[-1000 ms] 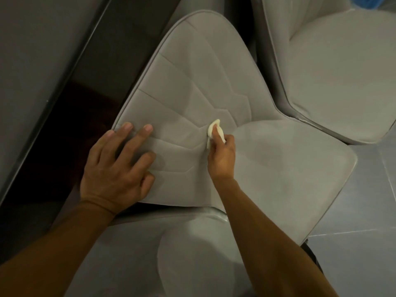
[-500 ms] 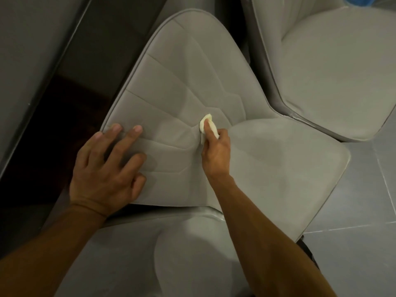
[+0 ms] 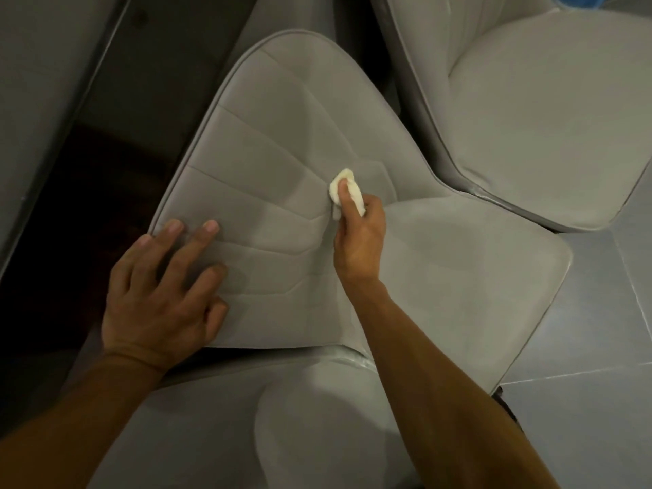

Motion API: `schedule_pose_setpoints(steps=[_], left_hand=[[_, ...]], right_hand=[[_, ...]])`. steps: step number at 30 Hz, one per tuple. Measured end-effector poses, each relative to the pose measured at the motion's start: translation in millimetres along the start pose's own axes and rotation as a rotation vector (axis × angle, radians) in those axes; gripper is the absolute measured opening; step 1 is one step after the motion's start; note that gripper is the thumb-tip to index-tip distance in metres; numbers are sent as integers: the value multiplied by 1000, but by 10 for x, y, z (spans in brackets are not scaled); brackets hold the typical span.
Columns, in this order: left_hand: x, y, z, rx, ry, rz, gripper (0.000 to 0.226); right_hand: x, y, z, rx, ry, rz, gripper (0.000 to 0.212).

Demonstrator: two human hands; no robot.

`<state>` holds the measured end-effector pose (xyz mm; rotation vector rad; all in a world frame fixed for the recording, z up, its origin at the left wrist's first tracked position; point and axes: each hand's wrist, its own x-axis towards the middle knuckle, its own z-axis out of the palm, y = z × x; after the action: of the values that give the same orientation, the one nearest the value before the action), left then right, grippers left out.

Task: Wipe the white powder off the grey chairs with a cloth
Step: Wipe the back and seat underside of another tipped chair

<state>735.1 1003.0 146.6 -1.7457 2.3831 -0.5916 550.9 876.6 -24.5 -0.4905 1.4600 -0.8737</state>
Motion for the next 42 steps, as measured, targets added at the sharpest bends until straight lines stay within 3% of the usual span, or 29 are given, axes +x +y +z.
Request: schedule_pose_setpoints(steps=[2,5,6,7,9,13,15,18,20,21,23,25,27,29,30,32,33,34,37,40,42], left_hand=[[-3,0,2,-4,-6,-2,25],[-9,-2,5,-13,-11,-6,25],[-10,-8,4,-14,-8,-5,25],[-7,-6,4,-13,-4,-6,24],[2,-2,0,-14,-7,-11,23],[7,-4,8,-24,-9,-5,23],[1,-6,12,-26,-8,-3,22],[15,-9,12,-17,-14,1,22],[8,-10,-3,-24,-21,3,23],[10,-7,-3,-29,-16,0,23],[6,-5,-1,-34,-7,-4,24],[12,-4,3,-34,-2,-4,25],[17,-7,-1,-36,-5,-2,24],[8,-9,0,-42,-8,2,23],[5,-14,0,-43,-7,0,22],[1,-15,4,-35,-1,-1,22],[12,-15,1,-34,0,2,22],[9,-13,1,-33,-3,2,22],[-1,-17,16,-25,-5,6,22],[-1,-17,14,-26,-4,6,21],[7,-12,6,-29,-10,5,22]], right_hand=[[138,181,-86,-135,85,59,51],[181,341,-287,-261,80,165,32],[197,339,-314,-273,74,145,40],[193,345,-340,-282,50,80,40],[99,210,-283,-351,23,-131,22],[125,146,-109,-606,78,-410,43],[237,296,-84,-716,51,-436,50],[345,356,-81,-912,-10,-347,35],[379,327,-185,-986,-92,-137,46],[420,303,-264,-974,-49,-31,50],[469,290,-415,-987,-37,17,49],[456,233,-499,-1066,-21,-246,47],[363,99,-471,-953,28,-480,40],[337,-87,-400,-862,150,-586,17],[352,-142,-368,-819,242,-580,4],[498,-106,-339,-806,284,-501,20],[579,-47,-355,-785,244,-401,14],[609,12,-409,-795,156,-270,22],[667,284,-649,-906,129,130,41],[602,458,-754,-1057,65,-51,41],[428,436,-630,-959,-32,-234,36]])
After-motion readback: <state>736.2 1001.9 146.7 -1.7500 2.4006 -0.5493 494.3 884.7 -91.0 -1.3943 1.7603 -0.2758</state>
